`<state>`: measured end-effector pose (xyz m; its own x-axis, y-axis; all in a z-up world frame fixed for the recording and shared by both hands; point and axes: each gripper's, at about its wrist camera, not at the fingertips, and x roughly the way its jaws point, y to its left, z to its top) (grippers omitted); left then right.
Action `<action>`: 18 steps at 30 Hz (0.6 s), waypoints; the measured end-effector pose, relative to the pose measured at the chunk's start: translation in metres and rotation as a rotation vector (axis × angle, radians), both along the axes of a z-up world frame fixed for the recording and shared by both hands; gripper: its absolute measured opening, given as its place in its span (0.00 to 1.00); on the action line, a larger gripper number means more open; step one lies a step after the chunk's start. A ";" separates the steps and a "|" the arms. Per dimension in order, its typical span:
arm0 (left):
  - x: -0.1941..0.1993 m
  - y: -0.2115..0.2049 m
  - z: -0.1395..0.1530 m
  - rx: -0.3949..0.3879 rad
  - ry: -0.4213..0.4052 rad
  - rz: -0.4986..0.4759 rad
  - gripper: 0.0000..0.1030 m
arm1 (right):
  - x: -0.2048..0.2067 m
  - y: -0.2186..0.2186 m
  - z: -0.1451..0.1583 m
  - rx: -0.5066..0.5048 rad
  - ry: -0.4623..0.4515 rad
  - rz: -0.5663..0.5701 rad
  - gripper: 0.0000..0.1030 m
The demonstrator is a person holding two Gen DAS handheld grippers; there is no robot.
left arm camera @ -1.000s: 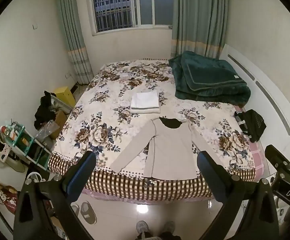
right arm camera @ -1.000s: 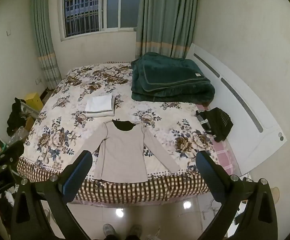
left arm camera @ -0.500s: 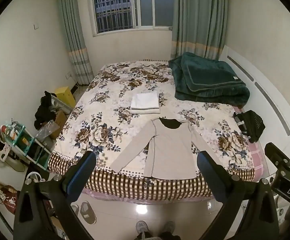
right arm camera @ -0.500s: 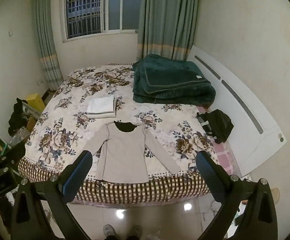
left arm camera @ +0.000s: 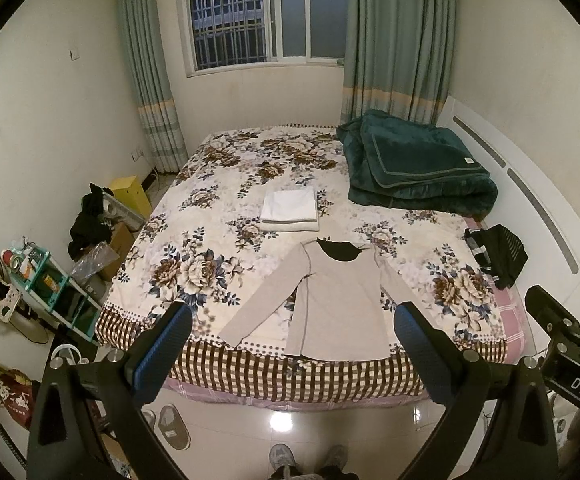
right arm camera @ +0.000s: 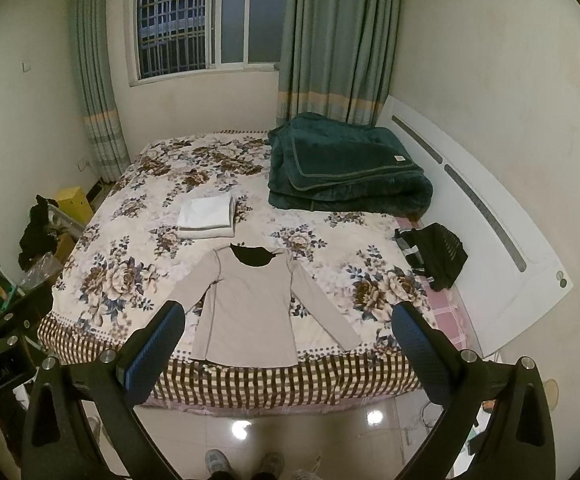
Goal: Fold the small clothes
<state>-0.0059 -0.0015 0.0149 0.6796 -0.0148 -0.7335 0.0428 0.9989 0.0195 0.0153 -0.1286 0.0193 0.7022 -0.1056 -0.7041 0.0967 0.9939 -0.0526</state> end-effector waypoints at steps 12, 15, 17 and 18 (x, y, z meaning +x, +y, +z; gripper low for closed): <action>-0.001 0.000 0.003 -0.002 -0.008 0.002 1.00 | -0.003 0.001 0.004 -0.002 -0.008 0.001 1.00; 0.001 -0.002 0.007 -0.005 -0.010 0.000 1.00 | -0.003 0.001 0.003 -0.001 -0.009 0.001 1.00; 0.002 -0.003 0.009 -0.005 -0.011 -0.001 1.00 | -0.001 0.003 0.006 -0.002 -0.009 -0.001 1.00; 0.003 -0.003 0.009 -0.006 -0.010 -0.002 1.00 | -0.001 0.002 0.007 -0.001 -0.010 0.000 1.00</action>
